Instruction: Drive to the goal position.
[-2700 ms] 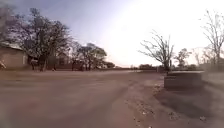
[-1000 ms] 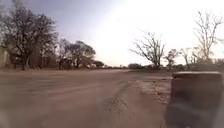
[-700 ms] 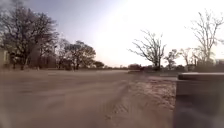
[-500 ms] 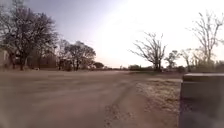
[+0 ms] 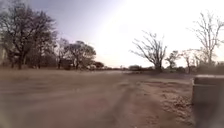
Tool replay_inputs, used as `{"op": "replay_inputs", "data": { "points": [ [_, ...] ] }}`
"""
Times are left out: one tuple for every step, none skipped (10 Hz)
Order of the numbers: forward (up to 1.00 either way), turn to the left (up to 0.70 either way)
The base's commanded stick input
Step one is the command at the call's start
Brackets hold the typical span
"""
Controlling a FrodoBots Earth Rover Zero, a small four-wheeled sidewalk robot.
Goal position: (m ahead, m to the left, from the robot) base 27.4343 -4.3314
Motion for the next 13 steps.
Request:
{"op": "replay_inputs", "data": {
  "points": [
    [0.69,0.0],
    [0.69,0.0],
    [0.69,0.0],
    [0.69,0.0],
    [0.69,0.0],
    [0.69,0.0],
    [0.69,0.0],
    [0.69,0.0],
    [0.69,0.0],
    [0.69,0.0],
    [0.69,0.0],
    [0.69,0.0],
    [0.69,0.0]
  ]
}}
